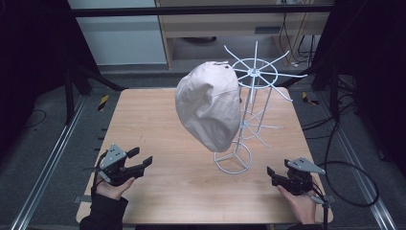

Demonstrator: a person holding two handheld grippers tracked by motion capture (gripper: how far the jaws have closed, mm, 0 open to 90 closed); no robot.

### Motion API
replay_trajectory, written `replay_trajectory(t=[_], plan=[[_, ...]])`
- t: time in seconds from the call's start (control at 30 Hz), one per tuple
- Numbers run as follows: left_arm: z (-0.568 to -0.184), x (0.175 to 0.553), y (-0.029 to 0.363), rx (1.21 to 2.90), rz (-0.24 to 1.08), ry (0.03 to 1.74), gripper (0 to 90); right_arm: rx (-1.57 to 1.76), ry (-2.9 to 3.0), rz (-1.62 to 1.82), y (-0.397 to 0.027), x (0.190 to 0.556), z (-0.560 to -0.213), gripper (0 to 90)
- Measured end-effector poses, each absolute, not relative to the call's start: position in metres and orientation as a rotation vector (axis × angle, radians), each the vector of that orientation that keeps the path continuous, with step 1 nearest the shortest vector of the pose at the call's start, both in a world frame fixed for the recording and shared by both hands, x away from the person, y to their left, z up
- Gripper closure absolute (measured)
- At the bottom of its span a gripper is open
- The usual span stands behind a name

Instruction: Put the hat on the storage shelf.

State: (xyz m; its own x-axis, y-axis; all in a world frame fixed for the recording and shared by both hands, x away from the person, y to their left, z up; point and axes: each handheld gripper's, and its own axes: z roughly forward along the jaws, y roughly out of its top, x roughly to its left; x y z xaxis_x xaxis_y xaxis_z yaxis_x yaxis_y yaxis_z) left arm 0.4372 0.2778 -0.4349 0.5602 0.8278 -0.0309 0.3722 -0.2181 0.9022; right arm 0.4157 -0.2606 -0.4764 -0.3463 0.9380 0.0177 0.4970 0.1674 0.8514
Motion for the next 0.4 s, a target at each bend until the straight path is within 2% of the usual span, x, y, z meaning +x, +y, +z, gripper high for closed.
replay_trajectory(t=[0.4], plan=[[-0.472, 0.438, 0.315, 1.835, 0.625, 1.181, 32.7, 1.404, 1.875, 1.071, -0.268, 0.418, -0.482, 19.2]])
